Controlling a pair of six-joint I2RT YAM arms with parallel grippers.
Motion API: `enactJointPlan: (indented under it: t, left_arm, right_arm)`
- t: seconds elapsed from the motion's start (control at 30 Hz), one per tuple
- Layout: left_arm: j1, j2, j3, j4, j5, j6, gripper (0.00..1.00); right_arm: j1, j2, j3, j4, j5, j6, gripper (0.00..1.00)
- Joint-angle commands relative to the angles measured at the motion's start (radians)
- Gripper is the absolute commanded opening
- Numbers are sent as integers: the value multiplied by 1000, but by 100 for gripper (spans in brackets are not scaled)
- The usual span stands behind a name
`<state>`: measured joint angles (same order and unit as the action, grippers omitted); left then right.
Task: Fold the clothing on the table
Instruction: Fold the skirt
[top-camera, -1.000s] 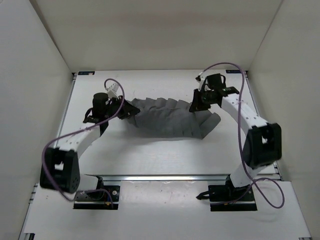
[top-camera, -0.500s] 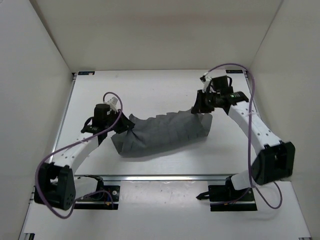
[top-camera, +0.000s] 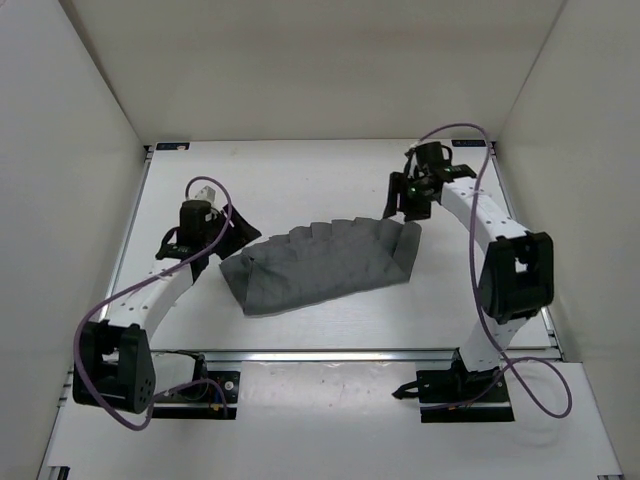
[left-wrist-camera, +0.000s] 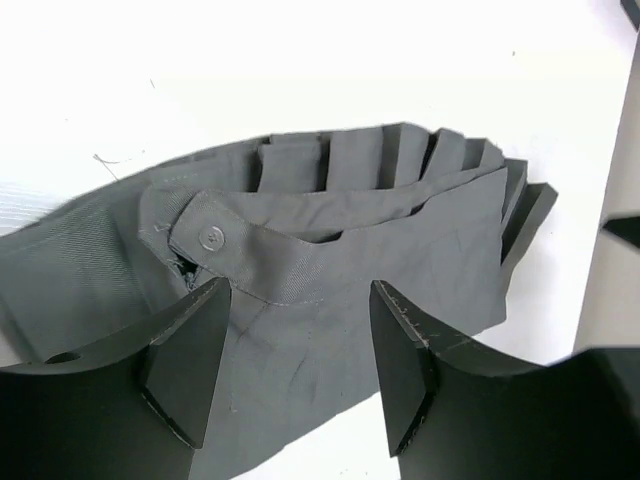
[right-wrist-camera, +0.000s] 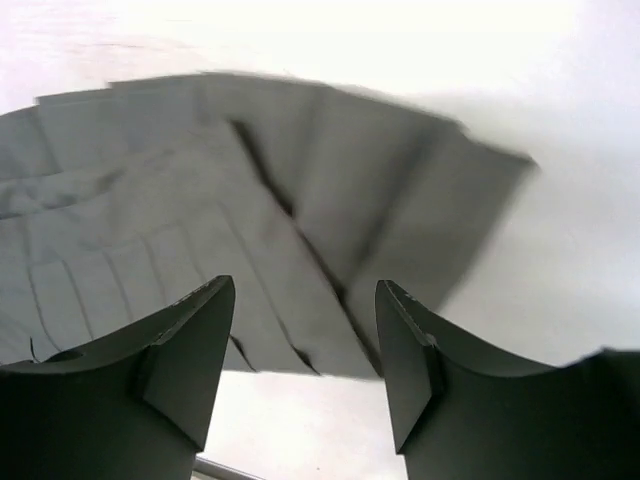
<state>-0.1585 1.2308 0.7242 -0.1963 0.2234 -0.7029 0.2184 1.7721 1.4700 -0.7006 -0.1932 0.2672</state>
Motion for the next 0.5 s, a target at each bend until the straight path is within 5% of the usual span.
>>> enactJointPlan:
  t: [0.0,0.23,0.37,0.47]
  left_arm:
    - [-7,-94,41,-96,-41,52,69]
    - [-109,-227,-210,-181,-44,37,66]
    - [-145,-249,-313,-141,-67,-29,68]
    - [-199,-226,-325,-140,-142,-35,60]
  right_arm:
    - [-77,-169,-155,4,23,66,56]
    - [-148,-381,-607,171,-72,170,62]
    - [-151,-390,-717,289,-153,247,61]
    - [-166,-359,-764,374,-176,315,60]
